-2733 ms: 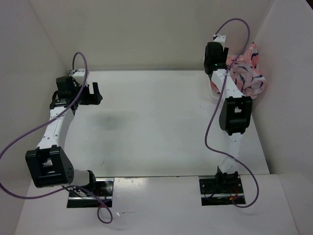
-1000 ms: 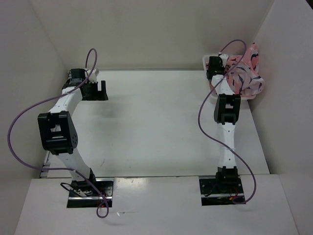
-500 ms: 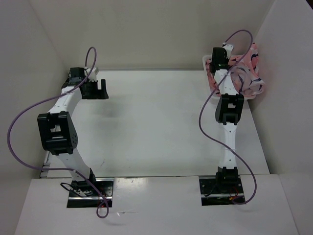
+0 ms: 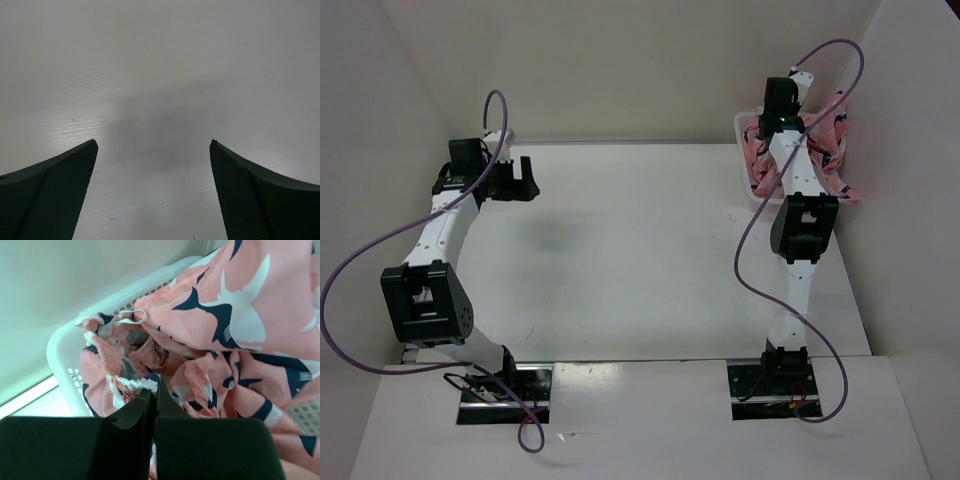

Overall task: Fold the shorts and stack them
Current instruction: Grab the shorts from the pile

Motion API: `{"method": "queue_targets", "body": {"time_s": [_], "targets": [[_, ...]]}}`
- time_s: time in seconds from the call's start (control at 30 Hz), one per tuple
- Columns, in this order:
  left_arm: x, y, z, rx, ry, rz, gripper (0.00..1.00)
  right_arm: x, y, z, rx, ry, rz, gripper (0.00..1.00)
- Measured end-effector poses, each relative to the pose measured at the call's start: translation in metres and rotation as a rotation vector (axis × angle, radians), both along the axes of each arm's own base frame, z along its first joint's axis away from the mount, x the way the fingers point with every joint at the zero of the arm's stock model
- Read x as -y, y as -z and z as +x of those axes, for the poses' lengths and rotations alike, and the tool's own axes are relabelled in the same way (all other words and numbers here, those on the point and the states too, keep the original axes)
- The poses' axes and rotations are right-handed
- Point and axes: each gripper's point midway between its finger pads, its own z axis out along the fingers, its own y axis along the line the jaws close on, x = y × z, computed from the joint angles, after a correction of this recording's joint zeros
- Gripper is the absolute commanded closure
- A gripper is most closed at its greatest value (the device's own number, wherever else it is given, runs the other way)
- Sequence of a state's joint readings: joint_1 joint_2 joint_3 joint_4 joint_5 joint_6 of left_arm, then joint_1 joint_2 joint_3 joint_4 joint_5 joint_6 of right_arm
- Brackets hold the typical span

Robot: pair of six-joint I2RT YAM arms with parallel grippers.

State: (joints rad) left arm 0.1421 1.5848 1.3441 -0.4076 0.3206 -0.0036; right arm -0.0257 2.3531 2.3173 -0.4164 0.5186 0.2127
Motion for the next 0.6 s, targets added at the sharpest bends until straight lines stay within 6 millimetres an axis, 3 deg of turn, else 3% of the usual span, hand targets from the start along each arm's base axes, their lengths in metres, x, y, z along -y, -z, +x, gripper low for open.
{"method": "queue_targets", "body": {"time_s": [0.27, 0.6], "targets": [[0.004, 0.002, -0.015, 0.011, 0.006, -0.003, 0.01, -0.014, -0.015, -0.018, -0.015, -0.012, -0.020, 1.00], [0.007, -0.001, -0.020, 0.026, 0.017, -0.008, 0.01, -0.032, -0.030, -0.026, -0.009, 0.007, -0.077, 1.00]]}}
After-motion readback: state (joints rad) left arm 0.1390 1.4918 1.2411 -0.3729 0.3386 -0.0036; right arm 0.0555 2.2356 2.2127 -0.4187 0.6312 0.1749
